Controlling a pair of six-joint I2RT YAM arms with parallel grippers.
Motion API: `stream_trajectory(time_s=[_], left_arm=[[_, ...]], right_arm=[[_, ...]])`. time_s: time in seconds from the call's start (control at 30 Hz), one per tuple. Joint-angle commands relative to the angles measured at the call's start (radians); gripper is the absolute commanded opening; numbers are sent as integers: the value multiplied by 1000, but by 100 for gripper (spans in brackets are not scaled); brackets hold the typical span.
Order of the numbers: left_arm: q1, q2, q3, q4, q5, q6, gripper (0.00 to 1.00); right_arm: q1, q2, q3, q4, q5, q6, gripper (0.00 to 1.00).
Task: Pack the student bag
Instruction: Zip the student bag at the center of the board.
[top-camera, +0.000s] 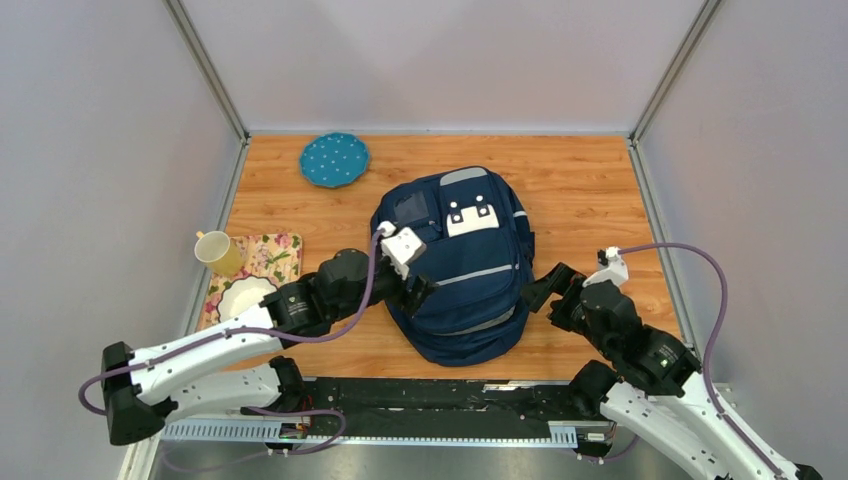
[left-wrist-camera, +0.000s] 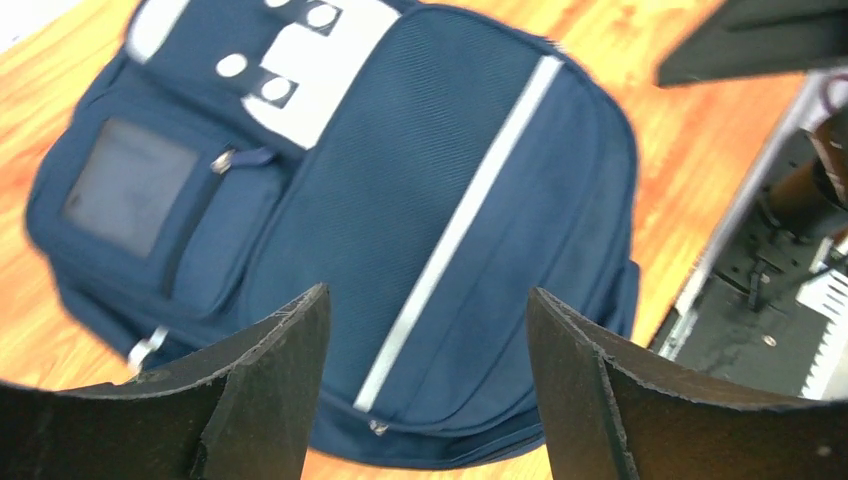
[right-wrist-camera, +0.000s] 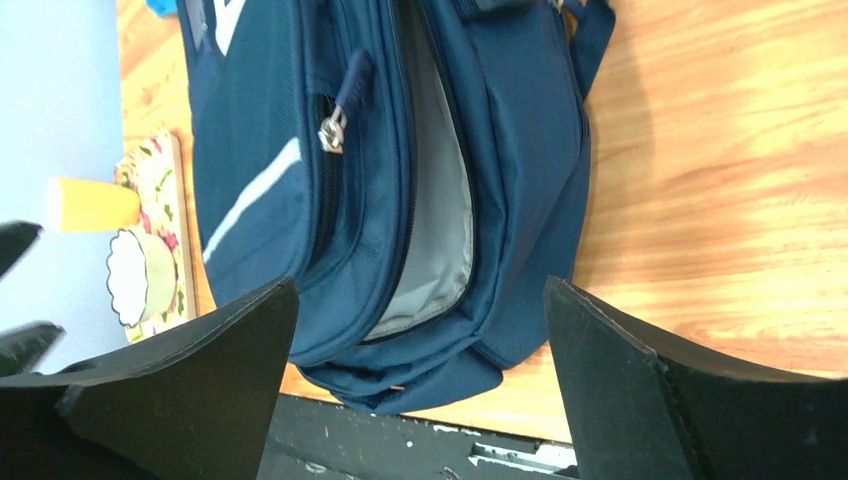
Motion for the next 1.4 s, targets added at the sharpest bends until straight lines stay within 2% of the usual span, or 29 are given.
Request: stream_trajectory(time_s=[0.0, 0.17, 0.33, 0.53, 0.7, 0.8, 0.9, 1.17, 1.37], left_arm=[[96, -90, -97, -71, -91, -115, 79], [221, -175, -219, -42, 1, -256, 83], [299, -198, -298, -4, 103, -333, 84], [399, -196, -375, 68, 236, -422, 84], [477, -161, -444, 162, 343, -473, 85], [494, -136, -466, 231, 383, -496, 84], [501, -113, -479, 278, 406, -499, 84], [517, -43, -498, 413, 477, -523, 84], [546, 25, -545, 613, 538, -606, 84]], right_arm=[[-1, -20, -47, 40, -98, 30, 96], [-1, -18, -87, 121, -172, 40, 96], [-2, 80, -93, 205, -230, 34, 96], [-1, 181, -116, 233, -178, 53, 96], [-7, 191, -188, 296, -158, 73, 83], [-10, 210, -225, 319, -190, 85, 72], [-10, 209, -260, 320, -189, 91, 67], [-27, 164, -277, 304, -153, 67, 67], [-47, 190, -249, 302, -159, 31, 67]])
